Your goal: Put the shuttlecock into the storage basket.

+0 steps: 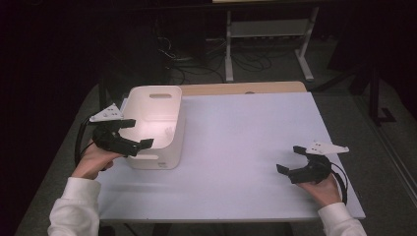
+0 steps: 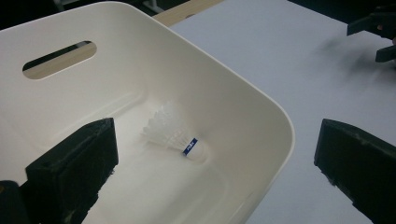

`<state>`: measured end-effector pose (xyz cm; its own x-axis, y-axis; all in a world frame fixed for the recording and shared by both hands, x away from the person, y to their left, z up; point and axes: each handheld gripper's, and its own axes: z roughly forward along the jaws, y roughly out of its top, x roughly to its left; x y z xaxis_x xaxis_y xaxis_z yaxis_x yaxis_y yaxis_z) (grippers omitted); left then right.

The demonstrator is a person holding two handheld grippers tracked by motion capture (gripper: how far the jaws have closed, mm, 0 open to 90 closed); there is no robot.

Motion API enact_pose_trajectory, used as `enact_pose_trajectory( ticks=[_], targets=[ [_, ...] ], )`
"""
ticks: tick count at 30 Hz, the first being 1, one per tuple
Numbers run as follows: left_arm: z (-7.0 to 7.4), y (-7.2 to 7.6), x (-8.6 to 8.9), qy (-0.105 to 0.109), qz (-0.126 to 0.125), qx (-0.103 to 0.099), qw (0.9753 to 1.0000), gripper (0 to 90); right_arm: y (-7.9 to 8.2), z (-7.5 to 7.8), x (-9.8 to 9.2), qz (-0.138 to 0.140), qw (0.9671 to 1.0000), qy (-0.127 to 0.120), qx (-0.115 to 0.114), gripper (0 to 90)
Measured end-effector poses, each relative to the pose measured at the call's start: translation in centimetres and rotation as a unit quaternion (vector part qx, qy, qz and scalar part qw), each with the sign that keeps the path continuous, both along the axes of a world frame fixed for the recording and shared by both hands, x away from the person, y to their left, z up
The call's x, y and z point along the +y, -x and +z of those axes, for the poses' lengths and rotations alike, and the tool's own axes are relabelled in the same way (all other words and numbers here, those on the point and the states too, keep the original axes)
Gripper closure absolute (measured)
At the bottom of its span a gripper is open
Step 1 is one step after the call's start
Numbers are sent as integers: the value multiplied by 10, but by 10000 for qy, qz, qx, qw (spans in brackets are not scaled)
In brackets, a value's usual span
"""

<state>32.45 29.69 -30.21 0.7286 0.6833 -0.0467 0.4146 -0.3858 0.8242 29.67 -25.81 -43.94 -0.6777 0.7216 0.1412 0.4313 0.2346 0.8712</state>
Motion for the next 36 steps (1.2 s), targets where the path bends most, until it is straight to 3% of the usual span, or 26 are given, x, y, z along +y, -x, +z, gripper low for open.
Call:
enact_pose_trajectory(
  ticks=[8, 17, 22, 31, 36],
  targets=[
    [-5, 10, 3, 265, 83, -161, 9995, 0, 0, 0, 0, -4, 10000, -7, 0, 0],
    [-10, 20, 2, 420, 86, -389, 9983, 0, 0, 0, 0, 2, 10000, 2, -7, 0],
    [-14, 25, 3, 443, 86, -397, 9982, 0, 0, 0, 0, 0, 10000, -3, 1, 0],
    [-23, 33, 10, 827, 178, -658, 9942, 0, 1, 0, 1, -2, 10000, 1, 7, 0],
    [-26, 39, 14, 827, 101, -770, 9935, 0, 0, 0, 1, -2, 10000, 3, 0, 0]
  ],
)
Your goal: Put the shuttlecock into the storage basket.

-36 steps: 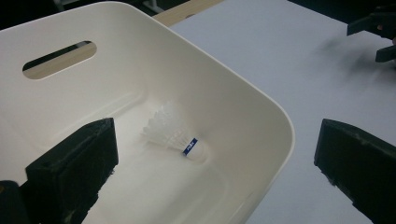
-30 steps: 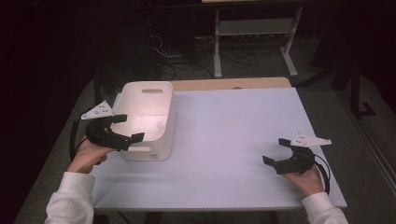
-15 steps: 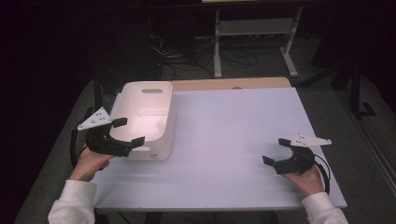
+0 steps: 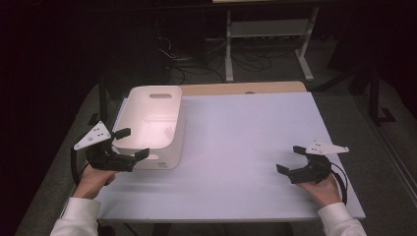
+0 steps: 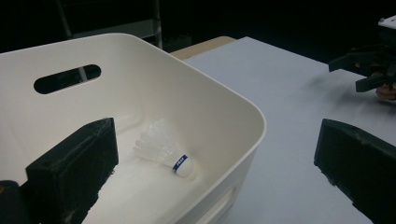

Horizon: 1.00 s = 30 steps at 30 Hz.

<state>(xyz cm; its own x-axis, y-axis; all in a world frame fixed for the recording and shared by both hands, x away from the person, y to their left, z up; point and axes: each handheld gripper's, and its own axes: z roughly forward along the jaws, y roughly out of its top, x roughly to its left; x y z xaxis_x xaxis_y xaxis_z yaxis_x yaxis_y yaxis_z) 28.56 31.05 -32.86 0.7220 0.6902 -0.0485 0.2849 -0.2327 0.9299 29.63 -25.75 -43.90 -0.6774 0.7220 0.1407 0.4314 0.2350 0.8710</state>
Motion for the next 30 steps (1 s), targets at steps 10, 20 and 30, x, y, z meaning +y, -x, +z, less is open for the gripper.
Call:
enact_pose_trajectory(
  ticks=[10, 20, 30],
  targets=[
    [-10, 11, -1, -26, 25, -78, 10000, 0, 0, 0, 0, -4, 10000, 4, 7, 0],
    [-19, 18, 1, 143, 75, -197, 9997, 0, 0, 0, 1, -9, 10000, 7, 5, 0],
    [-28, 22, 4, 200, 127, -213, 9995, 0, 0, 0, 0, -18, 10000, -3, 6, 0]
  ],
)
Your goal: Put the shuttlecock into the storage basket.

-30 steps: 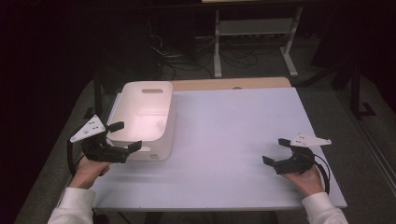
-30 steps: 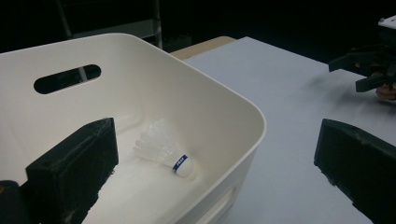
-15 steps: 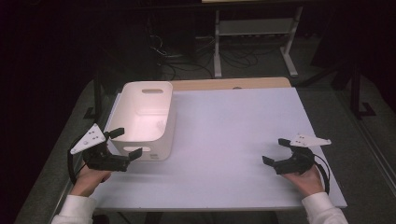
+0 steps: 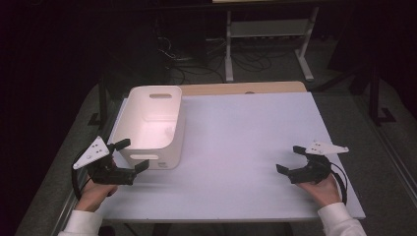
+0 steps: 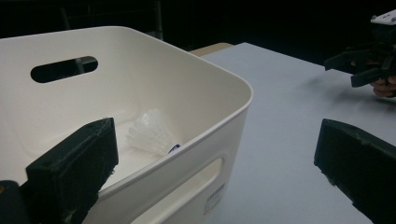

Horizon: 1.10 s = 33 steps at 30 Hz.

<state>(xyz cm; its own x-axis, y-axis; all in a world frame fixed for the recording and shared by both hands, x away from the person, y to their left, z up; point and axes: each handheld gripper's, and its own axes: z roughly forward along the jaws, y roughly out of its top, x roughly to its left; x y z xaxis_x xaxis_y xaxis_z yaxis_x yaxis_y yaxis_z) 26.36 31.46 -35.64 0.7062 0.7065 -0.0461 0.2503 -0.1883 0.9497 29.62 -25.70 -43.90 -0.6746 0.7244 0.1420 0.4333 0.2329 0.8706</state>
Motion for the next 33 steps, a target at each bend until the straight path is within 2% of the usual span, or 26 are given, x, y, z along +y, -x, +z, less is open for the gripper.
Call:
enact_pose_trajectory(
  ticks=[9, 14, 24, 33],
  targets=[
    [-4, 7, 5, 172, 6, -203, 9996, 0, 0, 0, 0, 4, 10000, 12, -14, 0],
    [-9, 14, 7, 415, 30, -347, 9985, 0, 0, 0, 0, 3, 10000, 15, -3, 0],
    [-13, 29, 9, 398, -58, -388, 9984, 0, -1, -1, 0, -3, 10000, 25, -2, 0],
    [-24, 30, 11, 363, -30, -341, 9988, 0, 0, 0, 0, 2, 10000, 28, 0, 0]
  ],
)
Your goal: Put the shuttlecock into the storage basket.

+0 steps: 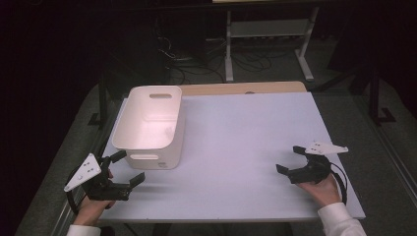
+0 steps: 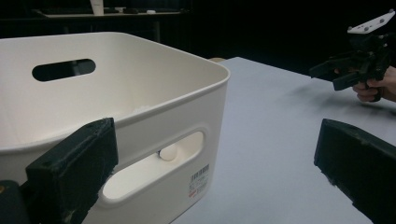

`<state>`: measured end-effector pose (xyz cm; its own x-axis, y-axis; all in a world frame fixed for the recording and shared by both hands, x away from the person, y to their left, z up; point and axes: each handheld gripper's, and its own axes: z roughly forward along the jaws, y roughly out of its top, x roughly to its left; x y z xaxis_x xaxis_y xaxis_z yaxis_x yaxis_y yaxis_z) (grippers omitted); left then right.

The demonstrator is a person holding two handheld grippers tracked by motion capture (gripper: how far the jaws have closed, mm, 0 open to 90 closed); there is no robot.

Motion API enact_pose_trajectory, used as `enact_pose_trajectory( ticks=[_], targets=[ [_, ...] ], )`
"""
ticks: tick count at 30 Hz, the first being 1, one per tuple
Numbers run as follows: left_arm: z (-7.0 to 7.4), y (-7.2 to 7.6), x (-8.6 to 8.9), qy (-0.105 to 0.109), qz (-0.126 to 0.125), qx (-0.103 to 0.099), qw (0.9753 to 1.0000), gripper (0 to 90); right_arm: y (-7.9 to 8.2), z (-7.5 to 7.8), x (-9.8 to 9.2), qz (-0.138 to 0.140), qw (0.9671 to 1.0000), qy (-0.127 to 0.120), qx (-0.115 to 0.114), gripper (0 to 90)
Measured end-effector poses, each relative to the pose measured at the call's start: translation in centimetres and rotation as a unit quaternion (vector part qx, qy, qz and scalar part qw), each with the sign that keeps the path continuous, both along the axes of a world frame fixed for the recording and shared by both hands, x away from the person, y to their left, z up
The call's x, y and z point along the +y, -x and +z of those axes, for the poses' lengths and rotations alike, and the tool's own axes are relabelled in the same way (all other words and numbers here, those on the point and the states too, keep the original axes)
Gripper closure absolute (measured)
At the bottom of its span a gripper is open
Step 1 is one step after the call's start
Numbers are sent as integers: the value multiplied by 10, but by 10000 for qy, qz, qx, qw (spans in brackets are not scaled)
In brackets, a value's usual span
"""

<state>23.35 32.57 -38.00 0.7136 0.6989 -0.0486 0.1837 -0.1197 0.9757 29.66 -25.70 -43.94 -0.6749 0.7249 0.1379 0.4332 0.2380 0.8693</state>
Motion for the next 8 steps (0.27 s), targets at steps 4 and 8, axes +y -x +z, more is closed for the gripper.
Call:
enact_pose_trajectory(
  ticks=[4, 8],
  targets=[
    [-3, 1, 0, 3, 8, 32, 10000, 0, 0, 0, 0, -1, 10000, -2, 2, 0],
    [-4, 2, 0, 36, 7, 17, 10000, 0, 0, 0, 0, 1, 10000, 3, 0, 0]
  ],
)
